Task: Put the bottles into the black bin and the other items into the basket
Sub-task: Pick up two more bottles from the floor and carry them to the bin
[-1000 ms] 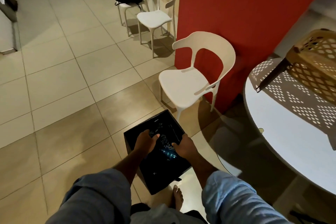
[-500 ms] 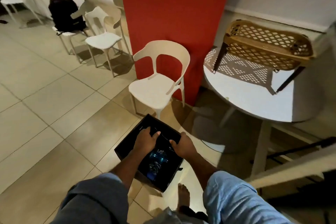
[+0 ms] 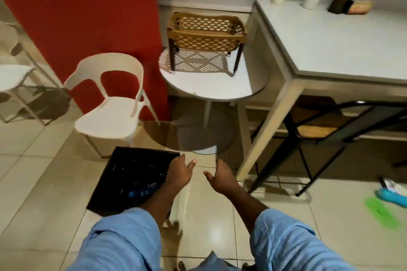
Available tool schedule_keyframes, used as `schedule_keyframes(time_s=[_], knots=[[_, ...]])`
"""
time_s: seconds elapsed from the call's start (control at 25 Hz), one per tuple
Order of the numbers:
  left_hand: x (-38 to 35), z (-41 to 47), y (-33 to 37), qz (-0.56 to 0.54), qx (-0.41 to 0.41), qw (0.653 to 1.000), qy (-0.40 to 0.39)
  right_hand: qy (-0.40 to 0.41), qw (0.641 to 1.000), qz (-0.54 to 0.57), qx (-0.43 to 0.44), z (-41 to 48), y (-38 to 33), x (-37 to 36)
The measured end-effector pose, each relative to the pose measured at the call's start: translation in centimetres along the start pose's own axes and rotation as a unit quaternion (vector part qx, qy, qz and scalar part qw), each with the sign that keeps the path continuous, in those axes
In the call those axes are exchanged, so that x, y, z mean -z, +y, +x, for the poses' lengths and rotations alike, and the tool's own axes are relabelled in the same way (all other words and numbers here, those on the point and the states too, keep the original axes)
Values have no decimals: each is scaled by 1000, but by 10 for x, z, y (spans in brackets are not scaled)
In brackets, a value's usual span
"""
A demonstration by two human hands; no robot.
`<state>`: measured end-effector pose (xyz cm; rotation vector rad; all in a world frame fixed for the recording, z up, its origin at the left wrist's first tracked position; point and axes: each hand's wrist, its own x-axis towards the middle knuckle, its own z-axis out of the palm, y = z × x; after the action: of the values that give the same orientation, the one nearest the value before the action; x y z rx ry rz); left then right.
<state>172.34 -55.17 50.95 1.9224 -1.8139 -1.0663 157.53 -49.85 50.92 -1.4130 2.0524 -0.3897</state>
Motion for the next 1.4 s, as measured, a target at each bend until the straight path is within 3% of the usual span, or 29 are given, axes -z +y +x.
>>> schedule_keyframes(time_s=[0.28,0.56,0.76,1.08,1.4], knots=[[-92,-41,79,68,-102,989,-85,77,991,48,-99,-58,101,60],[-197,-120,155,104,-173,969,-139,119,978,105,-134,-131,224,120],[-291,-190,213,118,-209,955,-176,143,974,80,-157,-188,331,166],[-425,-272,322,143,-299,912,-242,205,930,115,-283,-269,489,229],[-581,-301,448,153,-397,853,-301,258,884,104,-375,-295,617,313]])
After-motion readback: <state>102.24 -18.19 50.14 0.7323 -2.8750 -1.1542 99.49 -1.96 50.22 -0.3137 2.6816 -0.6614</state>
